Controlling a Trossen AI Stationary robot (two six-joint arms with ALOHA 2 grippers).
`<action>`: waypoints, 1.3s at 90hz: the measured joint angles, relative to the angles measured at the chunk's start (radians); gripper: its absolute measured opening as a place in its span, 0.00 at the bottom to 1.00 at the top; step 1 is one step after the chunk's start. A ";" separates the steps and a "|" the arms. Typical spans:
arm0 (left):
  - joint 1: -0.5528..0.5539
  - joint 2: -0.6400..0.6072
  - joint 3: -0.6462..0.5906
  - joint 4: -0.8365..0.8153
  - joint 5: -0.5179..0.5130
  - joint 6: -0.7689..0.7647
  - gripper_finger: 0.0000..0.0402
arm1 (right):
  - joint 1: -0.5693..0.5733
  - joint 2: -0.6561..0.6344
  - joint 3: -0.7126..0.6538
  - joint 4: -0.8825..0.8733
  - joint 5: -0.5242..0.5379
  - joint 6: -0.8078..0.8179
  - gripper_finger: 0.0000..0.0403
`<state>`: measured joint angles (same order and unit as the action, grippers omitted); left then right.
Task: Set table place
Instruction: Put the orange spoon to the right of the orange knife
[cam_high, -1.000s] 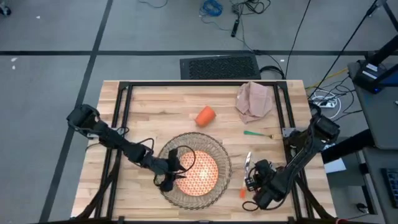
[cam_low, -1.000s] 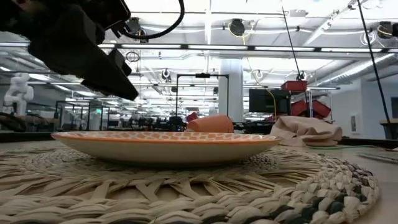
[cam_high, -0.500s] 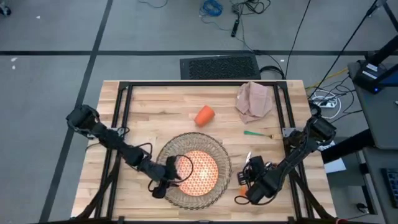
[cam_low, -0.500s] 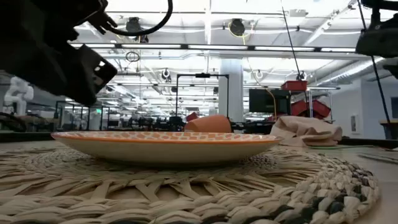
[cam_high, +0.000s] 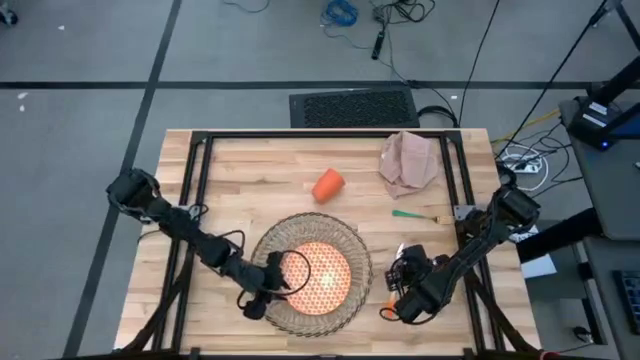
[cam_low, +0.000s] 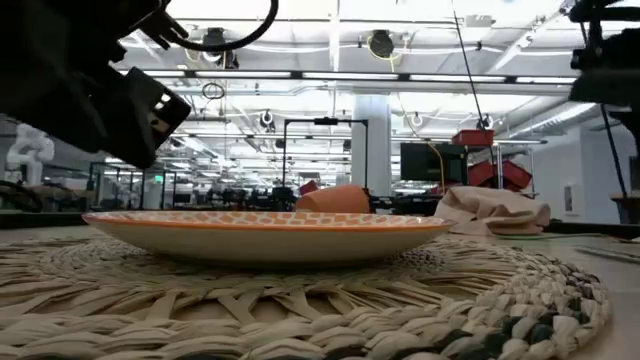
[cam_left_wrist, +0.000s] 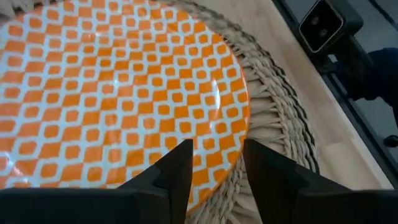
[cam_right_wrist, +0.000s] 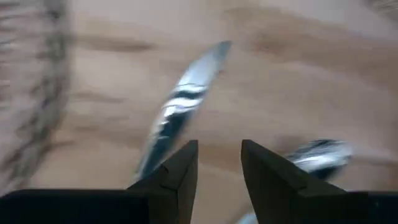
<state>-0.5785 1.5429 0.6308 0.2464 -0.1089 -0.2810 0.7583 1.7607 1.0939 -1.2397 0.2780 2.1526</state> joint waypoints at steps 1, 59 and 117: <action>0.001 0.000 0.000 0.002 0.000 0.000 0.32 | 0.001 0.000 0.000 -0.009 -0.003 0.001 0.28; 0.010 0.000 0.000 0.033 -0.006 -0.054 0.32 | 0.133 -0.051 -0.146 0.070 -0.010 -0.051 0.28; 0.022 0.000 0.000 0.088 -0.103 -0.167 0.32 | 0.250 -0.099 -0.140 0.354 0.427 -0.038 0.28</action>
<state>-0.5568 1.5429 0.6308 0.3348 -0.2119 -0.4479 1.0084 1.6622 0.9539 -0.8861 0.7050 2.1142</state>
